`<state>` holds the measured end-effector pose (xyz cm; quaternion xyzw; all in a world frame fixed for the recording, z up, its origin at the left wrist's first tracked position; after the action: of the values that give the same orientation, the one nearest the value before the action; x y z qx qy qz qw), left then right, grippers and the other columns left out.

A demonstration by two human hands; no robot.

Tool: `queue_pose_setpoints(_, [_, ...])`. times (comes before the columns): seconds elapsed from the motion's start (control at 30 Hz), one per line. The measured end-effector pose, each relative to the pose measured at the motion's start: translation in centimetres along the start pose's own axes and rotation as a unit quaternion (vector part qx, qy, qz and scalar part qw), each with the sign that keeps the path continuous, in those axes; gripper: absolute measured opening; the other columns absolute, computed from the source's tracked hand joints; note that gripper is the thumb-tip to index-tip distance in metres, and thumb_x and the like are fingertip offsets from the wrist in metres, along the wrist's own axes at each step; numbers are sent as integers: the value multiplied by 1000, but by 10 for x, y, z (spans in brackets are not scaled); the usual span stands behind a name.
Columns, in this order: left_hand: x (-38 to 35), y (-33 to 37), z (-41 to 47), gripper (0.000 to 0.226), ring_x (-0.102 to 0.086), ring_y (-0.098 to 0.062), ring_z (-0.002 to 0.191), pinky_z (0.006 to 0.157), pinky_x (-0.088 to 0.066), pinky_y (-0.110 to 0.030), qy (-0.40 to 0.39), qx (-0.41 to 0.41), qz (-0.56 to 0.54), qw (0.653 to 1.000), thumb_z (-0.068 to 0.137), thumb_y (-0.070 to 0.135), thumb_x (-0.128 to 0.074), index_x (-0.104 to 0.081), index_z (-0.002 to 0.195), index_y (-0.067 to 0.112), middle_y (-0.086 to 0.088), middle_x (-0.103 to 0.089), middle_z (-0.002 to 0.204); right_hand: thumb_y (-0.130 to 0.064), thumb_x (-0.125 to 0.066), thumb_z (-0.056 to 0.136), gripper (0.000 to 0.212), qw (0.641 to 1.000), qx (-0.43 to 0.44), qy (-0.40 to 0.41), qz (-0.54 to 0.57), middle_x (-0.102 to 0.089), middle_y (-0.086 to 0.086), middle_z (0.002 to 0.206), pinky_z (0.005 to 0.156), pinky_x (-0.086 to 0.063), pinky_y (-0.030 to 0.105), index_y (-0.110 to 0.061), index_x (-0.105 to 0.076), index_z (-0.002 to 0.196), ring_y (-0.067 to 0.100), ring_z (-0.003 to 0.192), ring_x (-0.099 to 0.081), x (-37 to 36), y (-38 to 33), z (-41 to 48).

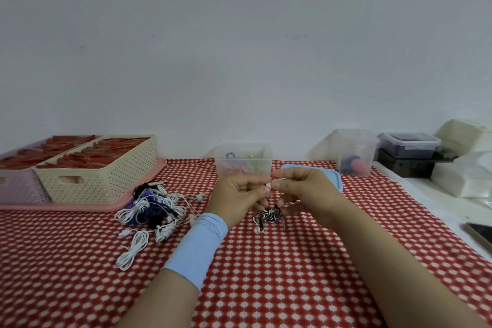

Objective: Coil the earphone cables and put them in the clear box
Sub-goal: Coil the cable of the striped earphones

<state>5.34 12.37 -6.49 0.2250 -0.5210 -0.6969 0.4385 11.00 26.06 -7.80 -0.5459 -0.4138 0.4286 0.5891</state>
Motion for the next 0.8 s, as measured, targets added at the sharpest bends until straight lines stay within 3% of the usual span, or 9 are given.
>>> queue_pose_setpoints(0.17, [2, 2, 2, 20, -70, -21, 64, 64, -60, -30, 3, -14, 37, 999, 83, -1, -73, -76, 100, 8, -11, -73, 71, -15, -81, 82, 29, 1000, 5, -2, -27, -77, 8, 87, 59, -57, 34, -14, -73, 110, 20, 68, -70, 2, -3, -1])
queue_pose_setpoints(0.37, [0, 1, 2, 20, -71, -20, 63, 63, -60, -29, 2, -4, 51, 999, 80, 0, -76, -74, 95, 13, -7, -73, 69, -10, -79, 83, 20, 999, 14, 6, -48, -74, 5, 75, 59, -57, 33, -13, -77, 103, 16, 62, -67, 2, -3, -1])
queue_pose_setpoints(0.53, [3, -5, 2, 14, -70, -22, 62, 60, -60, -30, 9, 19, 23, 1000, 83, 1, -74, -73, 94, 10, -11, -74, 71, -14, -75, 88, 14, 997, 29, -33, -66, -77, 9, 89, 57, -56, 30, -14, -79, 102, 16, 67, -68, -4, -9, -5])
queue_pose_setpoints(0.8, [0, -13, 0, 7, -68, -20, 60, 53, -55, -26, -4, 67, -14, 998, 85, 4, -72, -72, 92, 8, -7, -74, 72, -11, -76, 87, 12, 990, 76, -19, -119, -76, 13, 84, 55, -57, 28, -16, -79, 97, 19, 66, -67, -1, -15, -4])
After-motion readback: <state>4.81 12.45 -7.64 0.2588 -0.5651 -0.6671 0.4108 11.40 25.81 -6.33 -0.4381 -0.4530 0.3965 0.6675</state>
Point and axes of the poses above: each hand's wrist, its own z-axis towards the middle knuckle, its own x-axis out of the back of the hand, y = z × x, the point moved 10 cm from there along z, towards the middle knuckle
